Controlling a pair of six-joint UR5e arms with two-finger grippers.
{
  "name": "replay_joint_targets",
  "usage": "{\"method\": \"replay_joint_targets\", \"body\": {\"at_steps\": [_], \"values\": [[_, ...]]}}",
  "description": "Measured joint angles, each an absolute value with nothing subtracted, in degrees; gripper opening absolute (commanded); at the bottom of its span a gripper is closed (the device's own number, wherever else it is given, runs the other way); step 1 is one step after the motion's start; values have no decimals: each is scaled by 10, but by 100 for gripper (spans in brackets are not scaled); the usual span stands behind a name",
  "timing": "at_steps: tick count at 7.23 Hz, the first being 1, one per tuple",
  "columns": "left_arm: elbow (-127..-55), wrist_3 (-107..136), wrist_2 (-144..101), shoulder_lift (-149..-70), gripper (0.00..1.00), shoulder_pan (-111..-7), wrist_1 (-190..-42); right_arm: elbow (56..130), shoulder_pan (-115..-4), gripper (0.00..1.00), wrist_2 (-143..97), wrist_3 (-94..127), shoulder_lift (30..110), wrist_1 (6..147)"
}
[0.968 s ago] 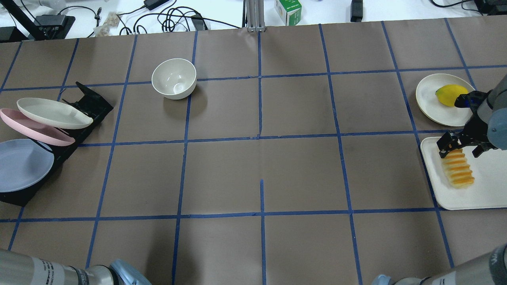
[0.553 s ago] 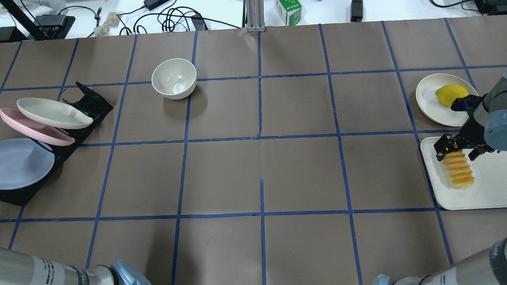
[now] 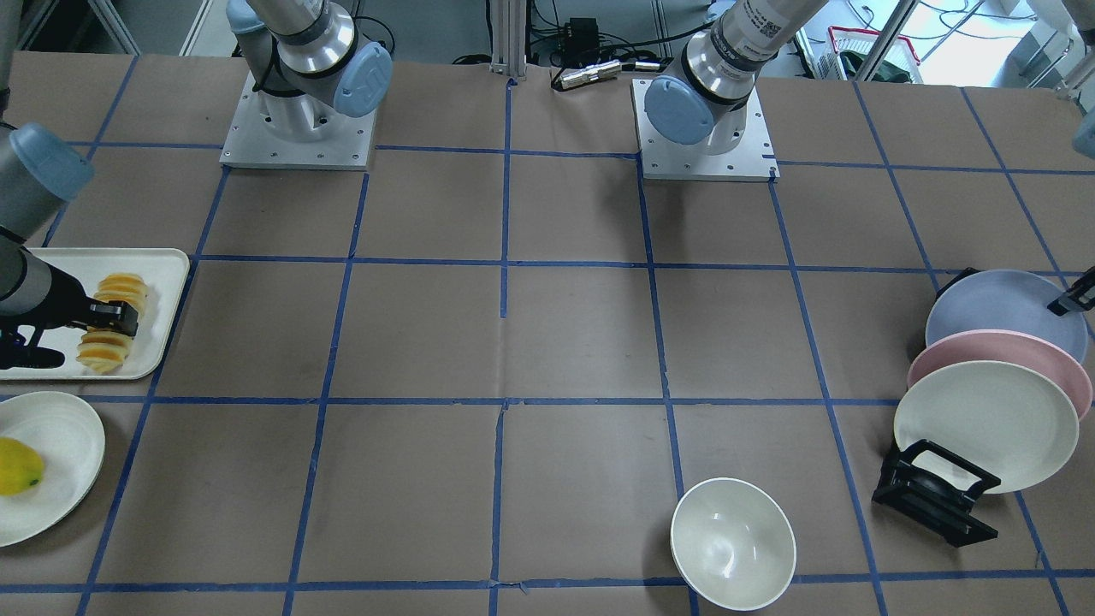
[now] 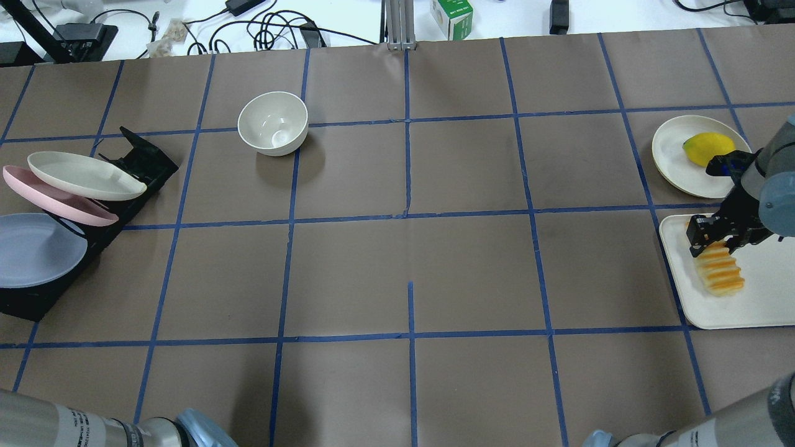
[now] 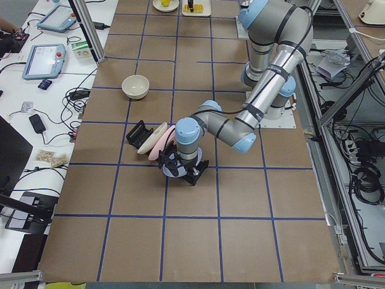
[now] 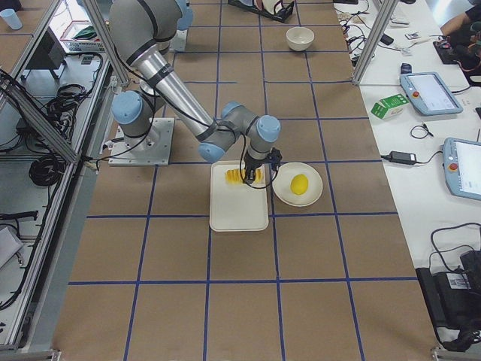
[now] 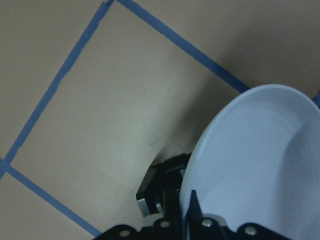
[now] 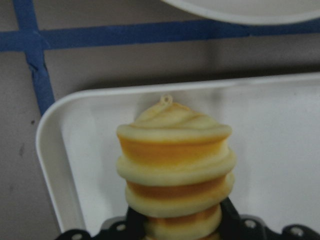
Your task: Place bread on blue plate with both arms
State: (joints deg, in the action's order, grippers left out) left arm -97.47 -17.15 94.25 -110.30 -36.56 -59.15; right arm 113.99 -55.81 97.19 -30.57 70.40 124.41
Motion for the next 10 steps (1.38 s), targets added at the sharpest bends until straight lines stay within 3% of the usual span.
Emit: {"method": "replay_joint_targets", "body": {"at_steps": [3, 7, 10], "values": [[-963, -185, 975, -1069, 0, -365, -651, 1122, -558, 0, 972, -306, 713, 1229], [-962, -181, 1005, -982, 0, -372, -791, 1016, -565, 0, 968, -301, 741, 1074], [-976, -35, 964, -905, 0, -476, -942, 968, -595, 0, 965, -300, 767, 1022]]}}
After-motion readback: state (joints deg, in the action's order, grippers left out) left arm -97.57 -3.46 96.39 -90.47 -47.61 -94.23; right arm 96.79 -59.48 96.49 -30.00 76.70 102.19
